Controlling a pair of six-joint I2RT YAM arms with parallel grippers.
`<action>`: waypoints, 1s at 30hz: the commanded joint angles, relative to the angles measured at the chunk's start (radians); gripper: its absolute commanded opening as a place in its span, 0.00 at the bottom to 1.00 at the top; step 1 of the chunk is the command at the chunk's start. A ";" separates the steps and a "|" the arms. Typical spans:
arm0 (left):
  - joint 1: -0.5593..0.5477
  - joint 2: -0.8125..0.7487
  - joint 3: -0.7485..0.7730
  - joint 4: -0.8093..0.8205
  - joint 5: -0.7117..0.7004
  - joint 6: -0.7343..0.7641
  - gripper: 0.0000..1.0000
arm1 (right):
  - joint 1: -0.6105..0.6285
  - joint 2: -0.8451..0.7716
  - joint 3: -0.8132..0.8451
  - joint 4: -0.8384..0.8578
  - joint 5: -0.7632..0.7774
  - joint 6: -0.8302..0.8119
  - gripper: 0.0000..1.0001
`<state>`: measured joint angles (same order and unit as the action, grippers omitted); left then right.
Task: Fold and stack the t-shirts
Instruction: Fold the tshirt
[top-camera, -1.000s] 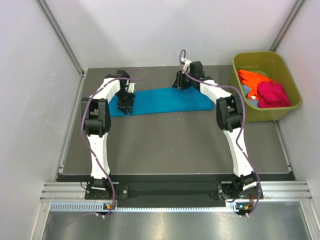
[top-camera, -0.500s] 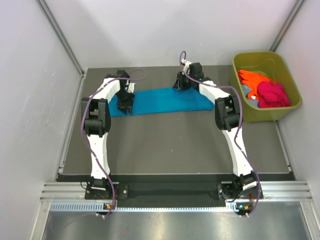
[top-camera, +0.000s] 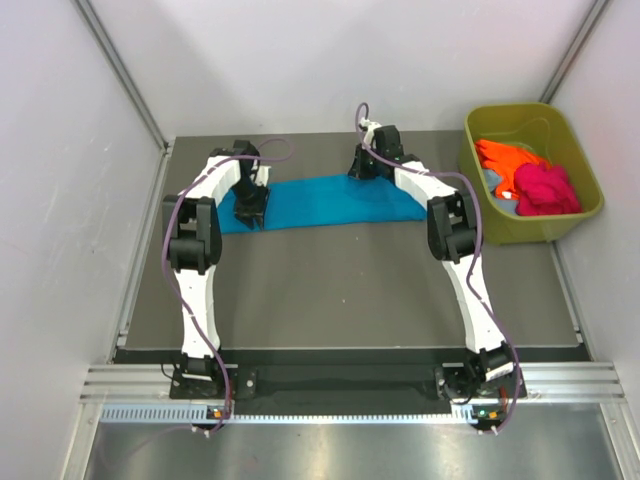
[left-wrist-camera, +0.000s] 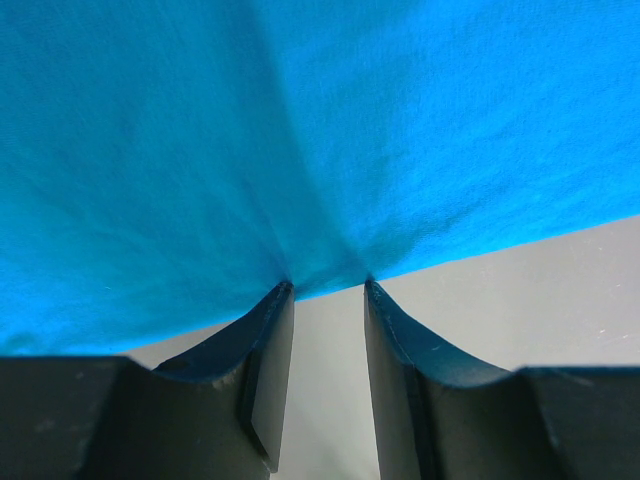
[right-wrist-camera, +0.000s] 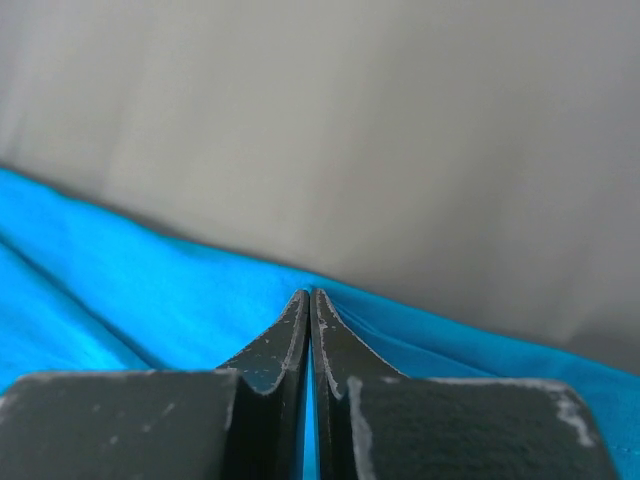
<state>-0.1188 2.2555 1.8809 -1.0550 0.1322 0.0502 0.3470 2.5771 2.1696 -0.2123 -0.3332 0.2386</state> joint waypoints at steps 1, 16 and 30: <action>-0.002 -0.037 0.012 0.004 -0.013 -0.010 0.40 | 0.015 -0.014 0.064 0.031 0.003 -0.019 0.00; -0.002 -0.031 0.017 -0.002 -0.022 -0.007 0.40 | 0.027 -0.001 0.104 0.050 -0.050 -0.001 0.28; -0.002 -0.028 0.024 0.001 -0.013 -0.013 0.40 | 0.029 -0.021 0.041 -0.001 0.016 0.021 0.29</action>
<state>-0.1188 2.2555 1.8809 -1.0554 0.1150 0.0502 0.3595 2.5801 2.2150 -0.2115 -0.3408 0.2432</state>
